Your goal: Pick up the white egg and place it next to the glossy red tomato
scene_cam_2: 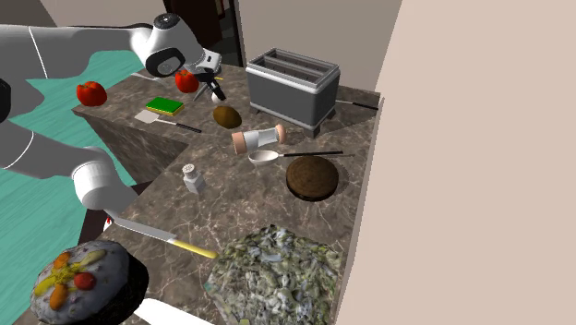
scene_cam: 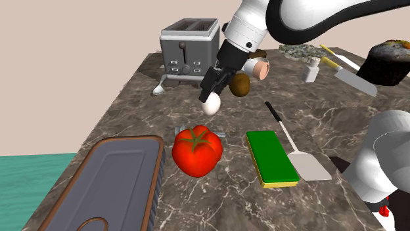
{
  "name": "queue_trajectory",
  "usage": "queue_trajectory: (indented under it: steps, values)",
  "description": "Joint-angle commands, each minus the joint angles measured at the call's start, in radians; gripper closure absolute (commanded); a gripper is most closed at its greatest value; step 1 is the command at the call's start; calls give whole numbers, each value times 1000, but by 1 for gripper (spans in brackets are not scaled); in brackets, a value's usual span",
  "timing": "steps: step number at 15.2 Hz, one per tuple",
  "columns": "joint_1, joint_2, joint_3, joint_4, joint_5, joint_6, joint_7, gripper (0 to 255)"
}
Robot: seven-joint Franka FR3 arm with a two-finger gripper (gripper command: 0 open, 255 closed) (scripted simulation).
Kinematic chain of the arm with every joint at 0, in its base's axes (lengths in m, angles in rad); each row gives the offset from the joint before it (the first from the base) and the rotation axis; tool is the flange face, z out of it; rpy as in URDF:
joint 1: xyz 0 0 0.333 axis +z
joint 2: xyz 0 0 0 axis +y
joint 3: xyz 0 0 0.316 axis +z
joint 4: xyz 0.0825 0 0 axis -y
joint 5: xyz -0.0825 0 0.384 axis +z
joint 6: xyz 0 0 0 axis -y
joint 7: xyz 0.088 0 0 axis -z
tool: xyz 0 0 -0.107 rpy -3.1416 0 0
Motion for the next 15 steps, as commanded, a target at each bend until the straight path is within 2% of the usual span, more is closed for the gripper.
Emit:
queue_trajectory:
  steps: [1, 4, 8, 15]
  values:
    - [0, 0, 0, 0, 0, 0, 0, 0]
    - [0, 0, 0, 0, 0, 0, 0, 0]
    - [-12, -71, -25, 55, -19, -130, 8, 0]
    - [-12, -71, -25, 55, -19, -130, 8, 0]
